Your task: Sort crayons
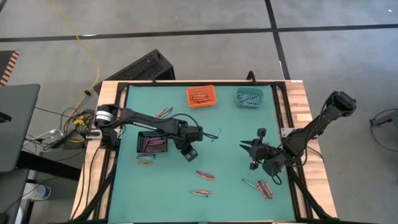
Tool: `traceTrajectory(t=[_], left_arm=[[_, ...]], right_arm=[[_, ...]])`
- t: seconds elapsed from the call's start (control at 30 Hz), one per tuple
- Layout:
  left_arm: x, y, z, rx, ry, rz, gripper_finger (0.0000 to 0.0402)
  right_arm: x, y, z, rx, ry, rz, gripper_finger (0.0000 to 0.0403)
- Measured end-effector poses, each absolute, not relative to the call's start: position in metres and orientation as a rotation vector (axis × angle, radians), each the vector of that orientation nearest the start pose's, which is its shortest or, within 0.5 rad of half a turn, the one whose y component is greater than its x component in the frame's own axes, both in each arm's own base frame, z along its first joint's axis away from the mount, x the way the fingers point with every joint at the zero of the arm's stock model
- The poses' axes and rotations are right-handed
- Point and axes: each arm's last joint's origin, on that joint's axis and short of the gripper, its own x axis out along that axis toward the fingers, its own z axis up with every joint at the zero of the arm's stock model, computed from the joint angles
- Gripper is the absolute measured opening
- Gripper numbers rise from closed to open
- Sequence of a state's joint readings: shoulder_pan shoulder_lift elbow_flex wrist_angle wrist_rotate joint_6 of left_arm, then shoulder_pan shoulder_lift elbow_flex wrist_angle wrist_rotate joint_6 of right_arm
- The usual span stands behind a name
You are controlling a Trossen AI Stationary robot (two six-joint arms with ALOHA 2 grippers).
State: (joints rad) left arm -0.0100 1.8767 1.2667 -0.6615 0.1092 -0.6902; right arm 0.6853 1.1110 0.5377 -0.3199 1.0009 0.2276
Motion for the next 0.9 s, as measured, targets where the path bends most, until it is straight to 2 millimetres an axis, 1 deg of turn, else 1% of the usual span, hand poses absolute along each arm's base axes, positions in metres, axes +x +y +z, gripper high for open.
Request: traceTrajectory(t=[0.07,0.17,0.4,0.6,0.8,0.9], left_arm=[[0.363,-0.003,0.167,-0.647,1.263,0.411,0.0089],[0.362,0.001,0.164,-0.64,1.268,0.444,0.0089],[0.361,0.0,0.163,-0.649,1.281,0.461,0.0089],[0.36,0.003,0.163,-0.682,1.248,0.586,0.0089],[0.36,0.006,0.163,-0.687,1.23,0.624,0.0089],[0.36,0.007,0.163,-0.683,1.203,0.676,0.0089]], right_arm=[[0.165,0.104,0.192,-0.446,0.557,-0.346,0.0071],[0.166,0.104,0.193,-0.44,0.553,-0.345,0.0071],[0.166,0.104,0.193,-0.44,0.554,-0.345,0.0071],[0.166,0.104,0.193,-0.439,0.553,-0.345,0.0071],[0.166,0.104,0.193,-0.44,0.554,-0.344,0.0071],[0.166,0.104,0.193,-0.44,0.554,-0.345,0.0071]])
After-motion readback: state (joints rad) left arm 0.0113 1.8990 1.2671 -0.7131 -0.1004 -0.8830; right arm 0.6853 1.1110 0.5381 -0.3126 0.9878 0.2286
